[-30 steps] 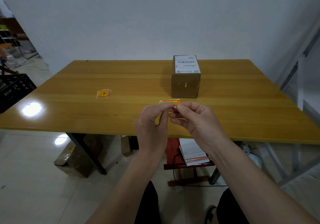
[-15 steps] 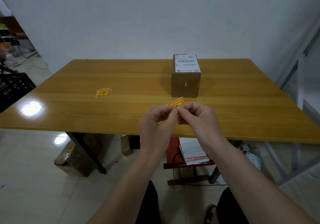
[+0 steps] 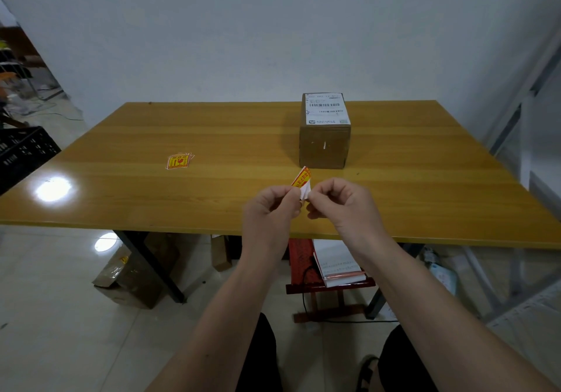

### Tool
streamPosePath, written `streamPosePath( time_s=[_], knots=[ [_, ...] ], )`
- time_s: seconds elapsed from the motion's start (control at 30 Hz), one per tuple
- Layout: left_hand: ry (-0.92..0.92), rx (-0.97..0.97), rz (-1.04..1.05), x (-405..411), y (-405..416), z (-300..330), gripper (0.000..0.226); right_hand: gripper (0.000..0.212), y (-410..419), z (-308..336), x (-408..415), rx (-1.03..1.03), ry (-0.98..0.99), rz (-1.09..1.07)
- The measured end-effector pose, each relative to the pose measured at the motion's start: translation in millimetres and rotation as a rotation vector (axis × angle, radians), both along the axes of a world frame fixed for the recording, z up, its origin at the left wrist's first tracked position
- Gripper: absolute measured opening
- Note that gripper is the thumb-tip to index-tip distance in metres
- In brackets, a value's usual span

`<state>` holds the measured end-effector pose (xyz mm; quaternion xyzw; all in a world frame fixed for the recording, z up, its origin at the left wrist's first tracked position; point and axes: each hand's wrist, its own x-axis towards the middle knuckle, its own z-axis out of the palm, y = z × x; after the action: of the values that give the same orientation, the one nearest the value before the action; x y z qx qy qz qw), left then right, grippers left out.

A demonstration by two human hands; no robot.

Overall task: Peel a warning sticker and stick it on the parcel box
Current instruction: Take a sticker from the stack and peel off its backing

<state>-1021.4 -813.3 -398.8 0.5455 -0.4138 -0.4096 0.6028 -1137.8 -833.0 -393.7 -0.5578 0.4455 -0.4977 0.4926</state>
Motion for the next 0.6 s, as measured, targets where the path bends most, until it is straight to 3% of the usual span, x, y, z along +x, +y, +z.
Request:
streamPosePath(
  time_s=[0.27,0.43,0.6],
  knots=[
    [0.190,0.059,-0.021,3,-3,-1,0.011,0.010,-2,-1,1,0.045,-0.032,-0.008],
    [0.103,0.027,-0.021,1,-3,-5,0.012,0.001,-2,-3,2,0.052,-0.053,-0.035],
    [-0.008,0.003,-0.014,0,-6,-9,0.007,0.016,-3,-3,7,0.058,-0.055,-0.059]
  ],
)
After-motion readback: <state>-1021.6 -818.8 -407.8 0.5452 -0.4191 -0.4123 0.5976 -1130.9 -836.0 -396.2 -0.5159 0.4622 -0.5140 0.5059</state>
